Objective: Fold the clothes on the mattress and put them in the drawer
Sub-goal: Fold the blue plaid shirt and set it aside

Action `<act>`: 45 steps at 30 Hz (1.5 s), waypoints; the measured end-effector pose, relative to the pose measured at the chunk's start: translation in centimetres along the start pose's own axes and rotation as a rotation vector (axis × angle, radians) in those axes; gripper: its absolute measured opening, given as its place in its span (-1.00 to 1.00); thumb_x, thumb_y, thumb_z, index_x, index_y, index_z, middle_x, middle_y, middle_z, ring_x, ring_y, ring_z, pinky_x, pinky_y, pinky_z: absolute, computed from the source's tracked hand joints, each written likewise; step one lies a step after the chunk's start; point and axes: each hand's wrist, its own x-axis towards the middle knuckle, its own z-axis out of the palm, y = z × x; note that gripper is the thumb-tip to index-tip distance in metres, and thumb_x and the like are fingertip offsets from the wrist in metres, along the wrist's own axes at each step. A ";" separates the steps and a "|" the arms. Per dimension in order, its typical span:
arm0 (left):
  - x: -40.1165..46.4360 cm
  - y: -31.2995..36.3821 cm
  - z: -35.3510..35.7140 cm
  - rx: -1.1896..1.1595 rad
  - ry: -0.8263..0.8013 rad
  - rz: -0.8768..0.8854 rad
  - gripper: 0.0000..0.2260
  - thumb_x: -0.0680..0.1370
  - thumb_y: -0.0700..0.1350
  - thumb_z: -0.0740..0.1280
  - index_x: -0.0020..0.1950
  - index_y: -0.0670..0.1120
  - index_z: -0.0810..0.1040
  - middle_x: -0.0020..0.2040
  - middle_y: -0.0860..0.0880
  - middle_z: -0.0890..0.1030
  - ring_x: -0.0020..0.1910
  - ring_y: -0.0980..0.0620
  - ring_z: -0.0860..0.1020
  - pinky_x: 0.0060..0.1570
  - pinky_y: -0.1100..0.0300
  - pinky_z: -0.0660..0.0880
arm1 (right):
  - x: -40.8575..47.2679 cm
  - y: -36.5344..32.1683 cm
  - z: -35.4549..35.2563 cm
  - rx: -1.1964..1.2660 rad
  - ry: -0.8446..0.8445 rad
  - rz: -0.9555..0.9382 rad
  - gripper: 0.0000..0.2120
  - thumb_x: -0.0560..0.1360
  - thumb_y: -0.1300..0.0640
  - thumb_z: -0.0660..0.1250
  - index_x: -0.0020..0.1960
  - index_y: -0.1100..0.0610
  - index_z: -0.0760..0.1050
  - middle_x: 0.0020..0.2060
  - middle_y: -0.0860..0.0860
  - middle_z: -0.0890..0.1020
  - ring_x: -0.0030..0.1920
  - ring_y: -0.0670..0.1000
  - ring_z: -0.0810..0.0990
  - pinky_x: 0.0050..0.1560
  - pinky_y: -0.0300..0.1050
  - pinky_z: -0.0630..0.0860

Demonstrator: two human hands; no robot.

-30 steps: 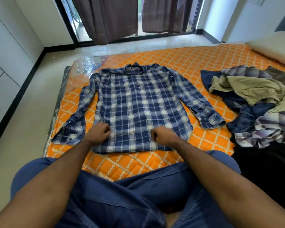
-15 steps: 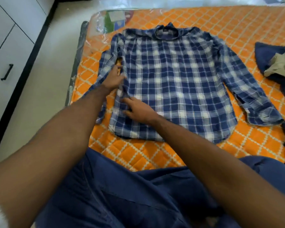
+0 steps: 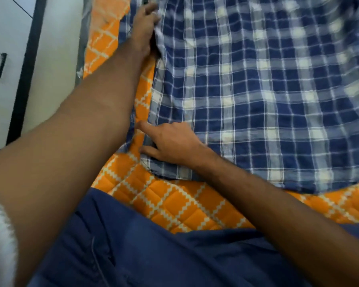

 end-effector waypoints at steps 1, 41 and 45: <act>-0.3 -0.1 -0.1 0.078 -0.010 0.035 -0.64 0.61 -0.23 0.25 0.41 -0.13 0.44 0.31 -0.16 0.52 0.18 -0.08 0.55 0.07 0.01 0.62 | 0.0 0.0 -0.3 -0.001 -0.016 -0.008 -0.52 0.62 -0.31 0.14 0.43 -0.07 0.31 -0.25 -0.06 0.56 -0.29 0.03 0.50 -0.43 -0.16 0.14; -2.0 8.6 11.5 0.285 -0.089 0.370 -0.35 0.65 -0.09 0.26 0.64 -0.17 0.01 0.63 -0.20 0.01 0.61 -0.10 0.06 0.54 0.08 0.11 | -8.3 5.0 -9.7 0.863 -0.057 0.281 -0.41 0.70 0.16 0.14 0.66 -0.03 0.02 -0.16 -0.22 0.56 -0.33 -0.21 0.53 -0.26 -0.29 0.46; -3.1 9.6 16.4 0.358 -0.137 0.335 -0.32 0.68 -0.06 0.24 0.65 -0.16 -0.10 0.63 -0.23 -0.14 0.62 -0.15 -0.12 0.53 0.01 -0.03 | -11.5 6.8 -11.1 0.833 -0.063 0.373 -0.38 0.69 0.16 0.15 0.67 0.02 -0.04 -0.25 -0.07 0.50 -0.40 -0.20 0.47 -0.31 -0.29 0.41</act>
